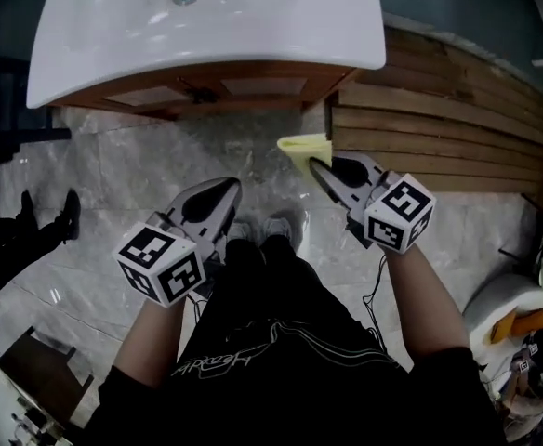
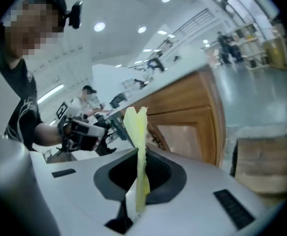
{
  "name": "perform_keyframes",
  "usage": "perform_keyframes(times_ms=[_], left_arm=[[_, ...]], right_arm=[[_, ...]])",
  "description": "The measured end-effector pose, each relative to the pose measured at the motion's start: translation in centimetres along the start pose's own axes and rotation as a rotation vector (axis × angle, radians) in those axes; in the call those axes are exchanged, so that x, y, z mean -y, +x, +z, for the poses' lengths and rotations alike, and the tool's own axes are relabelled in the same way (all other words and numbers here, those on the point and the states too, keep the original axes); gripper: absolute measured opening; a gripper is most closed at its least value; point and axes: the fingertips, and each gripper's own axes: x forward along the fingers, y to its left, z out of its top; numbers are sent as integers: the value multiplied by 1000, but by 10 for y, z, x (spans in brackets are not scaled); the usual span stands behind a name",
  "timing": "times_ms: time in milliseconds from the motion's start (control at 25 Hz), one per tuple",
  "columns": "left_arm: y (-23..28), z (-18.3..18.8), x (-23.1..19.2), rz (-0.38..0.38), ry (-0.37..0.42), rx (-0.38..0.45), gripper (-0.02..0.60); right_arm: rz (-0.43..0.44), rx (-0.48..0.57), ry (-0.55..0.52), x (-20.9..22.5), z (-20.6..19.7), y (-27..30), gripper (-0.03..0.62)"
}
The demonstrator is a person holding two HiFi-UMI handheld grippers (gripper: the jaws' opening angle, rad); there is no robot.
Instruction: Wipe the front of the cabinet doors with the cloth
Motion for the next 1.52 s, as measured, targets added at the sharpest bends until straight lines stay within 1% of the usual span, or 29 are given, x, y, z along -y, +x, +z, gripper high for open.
perform_keyframes(times_ms=[40, 80, 120, 240, 280, 360, 400, 480, 520, 600, 720, 800, 880, 960, 1040, 1160, 1320, 1360, 1440, 1520], left_arm=[[-14, 11, 15, -7, 8, 18, 6], [-28, 21, 30, -15, 15, 37, 6], [-42, 31, 44, -24, 32, 59, 6], [-74, 64, 65, -47, 121, 126, 6], [-84, 72, 71, -58, 139, 141, 6], [-110, 81, 87, -61, 162, 162, 6], [-125, 84, 96, -46, 182, 172, 6], [-155, 89, 116, -9, 247, 194, 6], [-171, 89, 129, -8, 281, 206, 6], [-204, 82, 163, -38, 325, 229, 6], [-256, 57, 212, -85, 363, 239, 6], [-292, 37, 239, -112, 399, 253, 6], [-327, 24, 260, -131, 435, 287, 6], [-360, 11, 279, -148, 442, 320, 6], [-389, -3, 296, -164, 431, 346, 6], [-422, -24, 320, -182, 431, 359, 6], [-439, -40, 352, -204, 443, 369, 6], [-441, -42, 359, -206, 445, 371, 6], [-445, -44, 368, -203, 448, 375, 6], [-449, -44, 380, -196, 450, 392, 6]], right_arm=[[37, -38, -70, -25, 14, -9, 40], [59, -63, -115, -48, 28, -19, 40], [75, -63, -120, -69, 45, -30, 41], [144, 42, -6, -113, 100, -52, 40], [152, 70, 8, -126, 113, -59, 40], [131, 102, 2, -151, 126, -79, 41], [121, 119, -2, -165, 131, -89, 41], [121, 164, -10, -196, 141, -106, 41], [122, 183, -20, -215, 144, -115, 40], [120, 219, -43, -257, 146, -134, 41], [105, 289, -74, -332, 140, -165, 40], [67, 314, -122, -379, 129, -184, 41], [35, 342, -153, -417, 118, -201, 40], [22, 373, -144, -451, 107, -216, 41], [13, 392, -128, -481, 95, -231, 40], [15, 421, -114, -519, 83, -250, 41], [5, 450, -134, -549, 78, -276, 40], [19, 473, -140, -555, 79, -282, 40], [75, 532, -134, -569, 85, -295, 40], [101, 543, -143, -577, 85, -307, 40]])
